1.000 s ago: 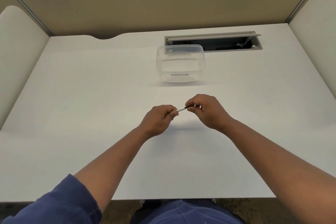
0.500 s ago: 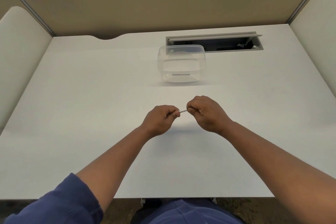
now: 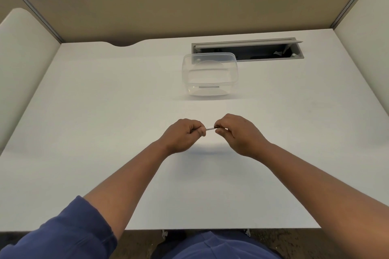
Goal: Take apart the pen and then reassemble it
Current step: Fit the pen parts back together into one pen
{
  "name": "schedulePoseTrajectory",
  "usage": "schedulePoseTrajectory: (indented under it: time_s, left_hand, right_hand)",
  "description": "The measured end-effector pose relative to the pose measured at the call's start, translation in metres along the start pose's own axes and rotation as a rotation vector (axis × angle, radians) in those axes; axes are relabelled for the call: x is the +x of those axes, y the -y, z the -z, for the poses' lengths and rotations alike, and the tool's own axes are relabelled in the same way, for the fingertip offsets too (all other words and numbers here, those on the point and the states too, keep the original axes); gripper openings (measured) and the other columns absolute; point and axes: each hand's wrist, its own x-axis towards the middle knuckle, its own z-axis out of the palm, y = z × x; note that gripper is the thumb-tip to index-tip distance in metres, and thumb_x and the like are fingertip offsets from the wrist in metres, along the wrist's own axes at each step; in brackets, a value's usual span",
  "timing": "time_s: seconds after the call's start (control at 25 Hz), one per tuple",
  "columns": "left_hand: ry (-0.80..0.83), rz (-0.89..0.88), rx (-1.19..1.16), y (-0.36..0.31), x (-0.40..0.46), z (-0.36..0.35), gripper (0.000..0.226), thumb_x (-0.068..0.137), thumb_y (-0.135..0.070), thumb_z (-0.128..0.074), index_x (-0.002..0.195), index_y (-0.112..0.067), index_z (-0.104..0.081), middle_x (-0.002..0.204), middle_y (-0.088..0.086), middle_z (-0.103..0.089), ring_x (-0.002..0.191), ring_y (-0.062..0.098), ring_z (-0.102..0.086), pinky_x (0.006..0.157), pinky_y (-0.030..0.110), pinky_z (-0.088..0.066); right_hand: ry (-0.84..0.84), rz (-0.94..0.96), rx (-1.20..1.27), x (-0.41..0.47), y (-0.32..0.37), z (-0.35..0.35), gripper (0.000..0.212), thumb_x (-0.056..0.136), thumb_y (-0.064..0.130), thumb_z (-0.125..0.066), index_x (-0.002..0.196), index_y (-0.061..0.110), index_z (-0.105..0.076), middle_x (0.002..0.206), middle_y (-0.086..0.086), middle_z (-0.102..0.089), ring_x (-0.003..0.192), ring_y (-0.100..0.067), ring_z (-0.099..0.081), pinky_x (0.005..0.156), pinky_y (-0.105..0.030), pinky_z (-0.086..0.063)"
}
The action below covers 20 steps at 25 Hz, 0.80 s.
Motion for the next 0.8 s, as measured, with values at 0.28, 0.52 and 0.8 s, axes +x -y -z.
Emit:
schedulePoseTrajectory:
  time_s: [0.28,0.52,0.8]
  left_hand:
    - [0.172,-0.005,-0.180,-0.004,0.004,0.011,0.039,0.095,-0.052,-0.054,0.077,-0.024,-0.075,0.070,0.003,-0.047,0.067,0.018,-0.041,0.066,0.033,-0.035]
    - [-0.004,-0.063,0.059,-0.005,0.004,0.003,0.040,0.098,-0.050,-0.051,0.076,-0.021,-0.066,0.058,-0.006,-0.048,0.056,0.012,-0.040,0.059,0.032,-0.036]
    - [-0.144,-0.194,0.426,-0.001,0.001,0.002,0.039,0.100,-0.050,-0.044,0.075,-0.023,-0.059,0.061,-0.007,-0.051,0.061,0.012,-0.047,0.053,0.028,-0.030]
  right_hand:
    - [-0.139,0.310,-0.286,-0.001,-0.008,-0.002,0.023,0.098,0.024,-0.050,0.099,0.011,-0.069,0.085,-0.003,-0.064,0.069,-0.026,-0.052,0.052,-0.034,-0.043]
    - [-0.015,-0.090,0.159,-0.001,0.010,0.000,0.023,0.101,0.021,-0.050,0.083,0.014,-0.063,0.071,0.008,-0.053,0.067,-0.015,-0.045,0.061,-0.032,-0.038]
    - [0.205,-0.632,0.796,0.002,0.026,0.002,0.026,0.098,0.021,-0.051,0.075,0.014,-0.061,0.066,0.002,-0.051,0.055,-0.013,-0.038,0.055,-0.027,-0.030]
